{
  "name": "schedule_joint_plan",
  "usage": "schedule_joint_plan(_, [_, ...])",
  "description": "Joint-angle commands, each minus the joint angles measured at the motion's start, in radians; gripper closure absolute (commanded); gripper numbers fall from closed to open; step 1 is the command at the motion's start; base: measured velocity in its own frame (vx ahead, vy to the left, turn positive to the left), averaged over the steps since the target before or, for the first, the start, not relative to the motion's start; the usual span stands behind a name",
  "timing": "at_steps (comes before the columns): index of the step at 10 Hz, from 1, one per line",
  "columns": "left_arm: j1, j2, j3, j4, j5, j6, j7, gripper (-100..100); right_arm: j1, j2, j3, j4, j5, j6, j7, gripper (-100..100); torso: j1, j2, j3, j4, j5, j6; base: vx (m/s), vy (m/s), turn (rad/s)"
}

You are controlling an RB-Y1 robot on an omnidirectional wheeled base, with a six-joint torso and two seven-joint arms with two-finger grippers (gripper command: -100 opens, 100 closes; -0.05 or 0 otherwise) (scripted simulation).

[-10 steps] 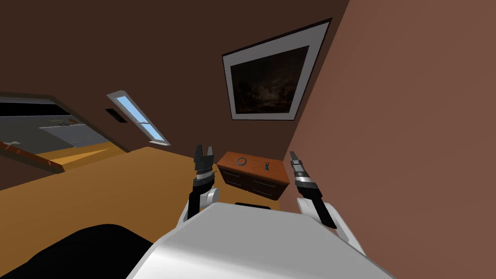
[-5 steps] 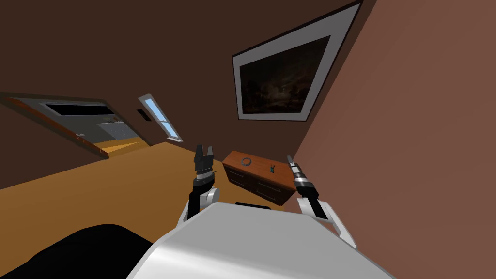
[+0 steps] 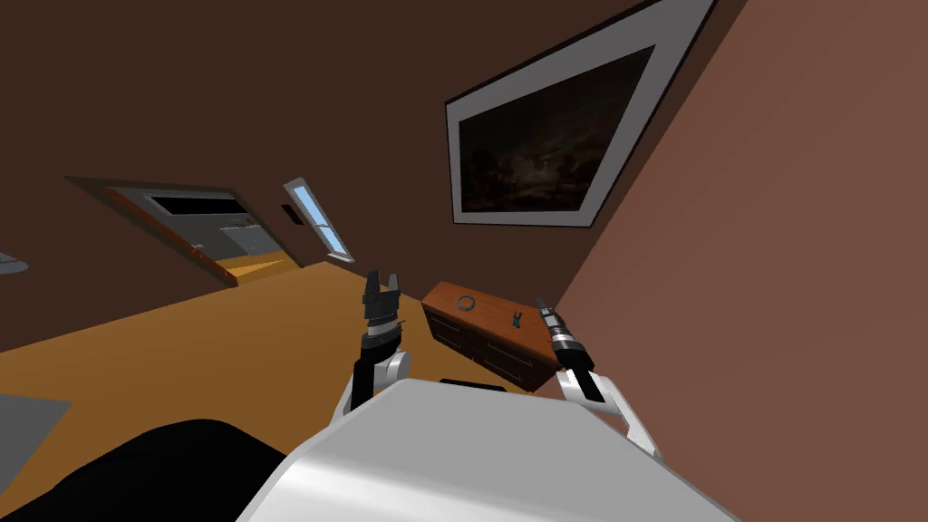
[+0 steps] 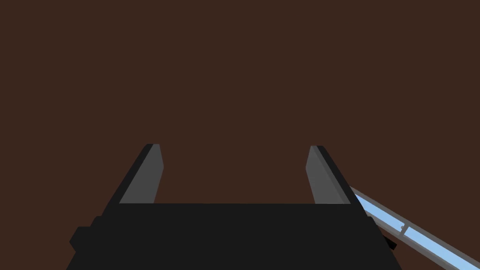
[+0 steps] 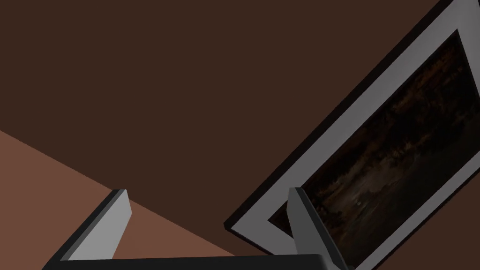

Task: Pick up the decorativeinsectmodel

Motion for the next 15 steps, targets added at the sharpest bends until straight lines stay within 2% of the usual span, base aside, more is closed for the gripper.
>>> schedule_joint_plan(1, [0.000,0.000,0.000,0.000,0.000,0.000,0.000,0,-0.012,0.002,-0.007,0.033,0.015,0.003,0.007,-100,0.000,0.000,0.000,0.000,0.000,0.000,0.013,0.009,0.063])
schedule_joint_plan(3, [0.000,0.000,0.000,0.000,0.000,0.000,0.000,0,-0.039,-0.001,-0.029,0.104,0.069,0.037,0.019,-100,0.000,0.000,0.000,0.000,0.000,0.000,0.024,0.022,0.165])
schedule_joint_plan(4, [0.000,0.000,0.000,0.000,0.000,0.000,0.000,0,-0.039,-0.001,-0.029,0.119,0.069,0.037,0.019,-100,0.000,-0.001,0.000,0.000,0.000,0.000,0.026,0.017,0.080])
schedule_joint_plan(5, [0.000,0.000,0.000,0.000,0.000,0.000,0.000,0,-0.052,-0.004,-0.041,0.148,0.096,0.055,0.026,-100,0.000,-0.001,0.000,0.000,0.000,0.000,0.021,0.015,0.133])
schedule_joint_plan(6, [0.000,0.000,0.000,0.000,0.000,0.000,0.000,0,-0.052,-0.004,-0.041,0.164,0.096,0.055,0.026,-100,0.000,0.000,0.000,0.000,0.000,0.000,0.016,0.010,0.082])
schedule_joint_plan(7, [0.000,0.000,0.000,0.000,0.000,0.000,0.000,0,-0.066,-0.007,-0.052,0.209,0.123,0.072,0.032,-100,0.000,0.000,0.000,0.000,0.000,0.000,0.021,0.015,0.134])
schedule_joint_plan(8, [0.000,0.000,0.000,0.000,0.000,0.000,0.000,0,-0.066,-0.007,-0.052,0.211,0.123,0.072,0.032,-100,0.000,0.000,0.000,0.000,0.000,0.000,0.019,0.010,0.072])
schedule_joint_plan(9, [0.000,0.000,0.000,0.000,0.000,0.000,0.000,0,-0.080,-0.010,-0.063,0.244,0.151,0.090,0.038,-100,0.000,0.000,0.000,0.000,0.000,0.001,0.021,0.017,0.150])
schedule_joint_plan(10, [0.000,0.000,0.000,0.000,0.000,0.000,0.000,0,-0.080,-0.010,-0.063,0.258,0.151,0.090,0.038,-100,0.000,0.000,0.000,0.000,0.000,0.000,0.016,0.011,0.070])
schedule_joint_plan(11, [0.000,0.000,0.000,0.000,0.000,0.000,0.000,0,-0.094,-0.013,-0.074,0.305,0.177,0.108,0.044,-100,0.000,0.000,0.000,0.000,0.000,0.001,0.020,0.014,0.134])
schedule_joint_plan(12, [0.000,0.000,0.000,0.000,0.000,0.000,0.000,0,-0.094,-0.013,-0.074,0.306,0.177,0.108,0.044,-100,0.000,0.000,0.000,0.000,0.000,0.000,0.018,0.008,0.063])
schedule_joint_plan(13, [0.000,0.000,0.000,0.000,0.000,0.000,0.000,0,-0.108,-0.017,-0.086,0.344,0.204,0.126,0.050,-100,-0.001,0.000,0.000,0.000,0.000,0.001,0.021,0.015,0.134])
schedule_joint_plan(14, [0.000,0.000,0.000,0.000,0.000,0.000,0.000,0,-0.108,-0.017,-0.086,0.354,0.204,0.126,0.050,-100,0.000,0.000,0.000,0.000,0.000,0.000,0.019,0.008,0.073])
schedule_joint_plan(15, [0.000,0.000,0.000,0.000,0.000,0.000,0.000,0,-0.122,-0.021,-0.097,0.390,0.230,0.144,0.055,-100,0.000,0.000,0.000,0.000,0.000,0.001,0.018,0.009,0.115])
